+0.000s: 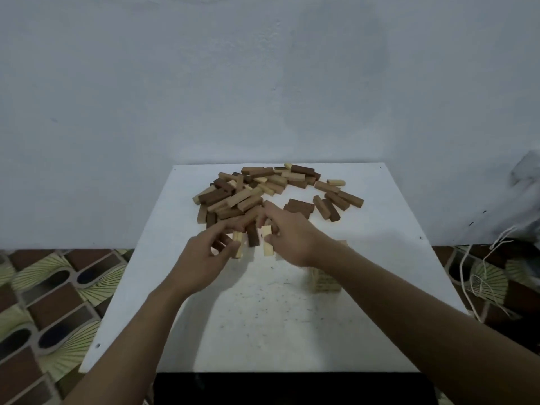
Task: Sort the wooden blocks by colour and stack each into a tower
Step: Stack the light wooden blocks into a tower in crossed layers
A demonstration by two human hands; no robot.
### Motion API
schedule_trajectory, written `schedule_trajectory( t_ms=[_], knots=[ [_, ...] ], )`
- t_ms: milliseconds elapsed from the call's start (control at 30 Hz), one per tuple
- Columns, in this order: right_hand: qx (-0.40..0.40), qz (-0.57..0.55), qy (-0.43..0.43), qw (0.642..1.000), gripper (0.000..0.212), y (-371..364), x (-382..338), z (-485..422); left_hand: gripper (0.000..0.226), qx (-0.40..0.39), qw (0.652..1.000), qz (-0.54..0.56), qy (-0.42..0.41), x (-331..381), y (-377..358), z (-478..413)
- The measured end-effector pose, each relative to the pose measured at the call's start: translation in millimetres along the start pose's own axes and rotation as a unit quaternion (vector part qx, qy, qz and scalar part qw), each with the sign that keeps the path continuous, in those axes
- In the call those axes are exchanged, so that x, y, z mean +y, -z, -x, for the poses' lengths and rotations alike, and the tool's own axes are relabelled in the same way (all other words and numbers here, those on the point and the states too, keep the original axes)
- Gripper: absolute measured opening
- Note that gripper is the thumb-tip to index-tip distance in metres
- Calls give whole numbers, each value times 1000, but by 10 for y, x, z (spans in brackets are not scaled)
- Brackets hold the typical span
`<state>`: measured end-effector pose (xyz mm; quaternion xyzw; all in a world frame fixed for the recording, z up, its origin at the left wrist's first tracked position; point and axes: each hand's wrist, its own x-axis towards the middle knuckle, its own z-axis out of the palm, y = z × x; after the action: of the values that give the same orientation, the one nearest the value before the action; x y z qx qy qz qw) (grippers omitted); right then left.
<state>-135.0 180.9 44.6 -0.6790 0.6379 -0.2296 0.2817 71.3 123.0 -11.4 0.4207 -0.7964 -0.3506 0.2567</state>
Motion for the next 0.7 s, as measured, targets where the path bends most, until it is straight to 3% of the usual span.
schedule_trajectory(
  t_ms=[333,700],
  knots=[
    [-42,59,-62,995,19,-772,145,21,12,7,999,14,40,-385,-267,297],
    [-21,114,-68,991,40,-896,287,-45,8,18,999,22,-28,-554,-359,151]
  ],
)
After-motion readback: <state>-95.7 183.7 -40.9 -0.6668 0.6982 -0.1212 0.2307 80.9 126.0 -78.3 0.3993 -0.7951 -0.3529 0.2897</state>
